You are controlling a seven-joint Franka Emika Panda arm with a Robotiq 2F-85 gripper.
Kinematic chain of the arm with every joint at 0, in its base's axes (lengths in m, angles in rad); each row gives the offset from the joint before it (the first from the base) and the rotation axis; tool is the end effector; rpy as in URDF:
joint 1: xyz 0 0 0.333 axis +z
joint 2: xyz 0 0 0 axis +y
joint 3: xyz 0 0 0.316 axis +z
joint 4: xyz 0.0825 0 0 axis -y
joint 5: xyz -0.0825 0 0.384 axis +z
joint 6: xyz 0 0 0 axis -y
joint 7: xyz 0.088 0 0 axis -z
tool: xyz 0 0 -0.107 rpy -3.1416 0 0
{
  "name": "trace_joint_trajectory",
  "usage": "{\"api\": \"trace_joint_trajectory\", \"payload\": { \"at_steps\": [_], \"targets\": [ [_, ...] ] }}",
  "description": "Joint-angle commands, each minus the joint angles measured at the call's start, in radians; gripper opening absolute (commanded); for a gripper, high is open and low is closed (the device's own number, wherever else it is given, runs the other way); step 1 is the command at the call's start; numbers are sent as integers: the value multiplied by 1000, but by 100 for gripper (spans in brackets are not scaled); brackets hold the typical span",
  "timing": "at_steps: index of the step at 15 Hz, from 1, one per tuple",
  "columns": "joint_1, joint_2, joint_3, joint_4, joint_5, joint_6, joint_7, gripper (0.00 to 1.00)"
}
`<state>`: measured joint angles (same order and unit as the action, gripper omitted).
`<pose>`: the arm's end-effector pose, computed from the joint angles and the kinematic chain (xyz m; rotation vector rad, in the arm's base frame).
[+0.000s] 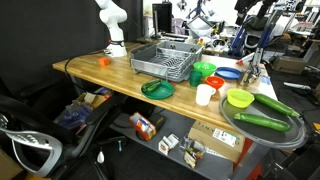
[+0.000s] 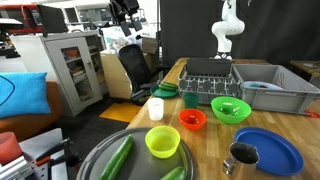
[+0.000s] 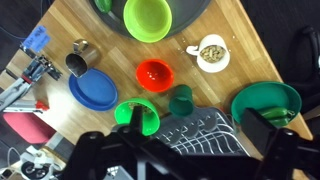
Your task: Put the blue plate in the dish rack
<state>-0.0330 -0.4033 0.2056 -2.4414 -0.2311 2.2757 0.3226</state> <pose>0.4377 0.0746 0.4706 2.9016 -0.0385 0.4133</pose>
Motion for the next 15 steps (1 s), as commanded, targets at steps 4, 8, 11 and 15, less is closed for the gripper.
{"api": "trace_joint_trajectory", "payload": {
  "at_steps": [4, 8, 11, 15],
  "targets": [
    [-68, 118, -30, 54, -82, 21, 170, 100],
    [-37, 217, -121, 114, 40, 53, 56, 100],
    [-36, 217, -135, 110, 51, 59, 42, 100],
    [-24, 230, -141, 124, 69, 60, 26, 100]
  ]
}}
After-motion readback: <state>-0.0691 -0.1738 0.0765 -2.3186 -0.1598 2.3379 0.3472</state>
